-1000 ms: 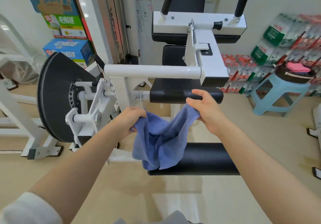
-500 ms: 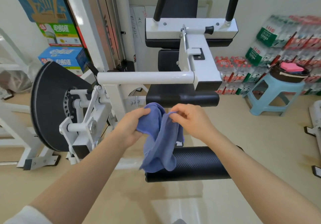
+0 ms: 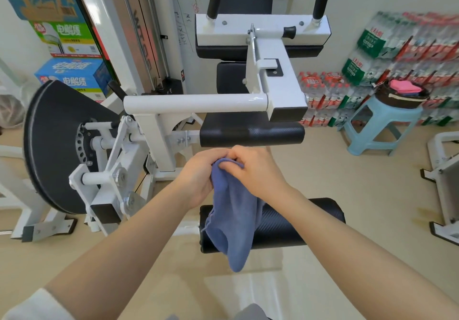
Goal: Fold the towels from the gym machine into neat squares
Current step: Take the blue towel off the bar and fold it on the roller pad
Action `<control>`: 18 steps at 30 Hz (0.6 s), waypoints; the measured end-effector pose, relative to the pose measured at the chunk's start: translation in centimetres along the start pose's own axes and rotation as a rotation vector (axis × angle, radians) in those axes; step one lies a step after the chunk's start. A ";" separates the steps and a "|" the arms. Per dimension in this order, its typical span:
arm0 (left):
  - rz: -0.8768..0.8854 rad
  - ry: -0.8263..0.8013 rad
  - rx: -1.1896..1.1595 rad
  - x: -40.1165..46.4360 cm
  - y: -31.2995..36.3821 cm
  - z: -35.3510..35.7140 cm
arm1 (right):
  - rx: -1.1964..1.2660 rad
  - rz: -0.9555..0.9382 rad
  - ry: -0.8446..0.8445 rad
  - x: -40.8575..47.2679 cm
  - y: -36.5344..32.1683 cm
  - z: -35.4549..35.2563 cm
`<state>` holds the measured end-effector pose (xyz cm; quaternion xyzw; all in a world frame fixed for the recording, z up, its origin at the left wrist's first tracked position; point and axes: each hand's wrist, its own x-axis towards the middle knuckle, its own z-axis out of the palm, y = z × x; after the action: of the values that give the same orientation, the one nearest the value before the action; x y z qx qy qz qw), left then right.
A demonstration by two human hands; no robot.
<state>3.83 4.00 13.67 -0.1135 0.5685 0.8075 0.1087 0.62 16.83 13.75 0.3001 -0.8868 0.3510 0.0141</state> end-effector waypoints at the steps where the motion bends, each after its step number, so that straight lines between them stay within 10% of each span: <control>1: -0.004 -0.040 0.017 -0.1 0.0 0.0 | -0.008 0.063 0.044 0.0 0.1 0.0; 13: 0.138 -0.298 0.680 -1.0 0.7 -0.8 | 0.306 0.195 -0.159 -0.7 2.6 -1.3; 18: 0.164 -0.082 0.551 -0.6 0.2 -2.0 | 0.588 0.302 -0.481 -1.9 5.0 -2.1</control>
<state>4.42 2.00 13.35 -0.0005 0.7688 0.6327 0.0928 -0.90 22.00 11.79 0.2311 -0.7610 0.5075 -0.3317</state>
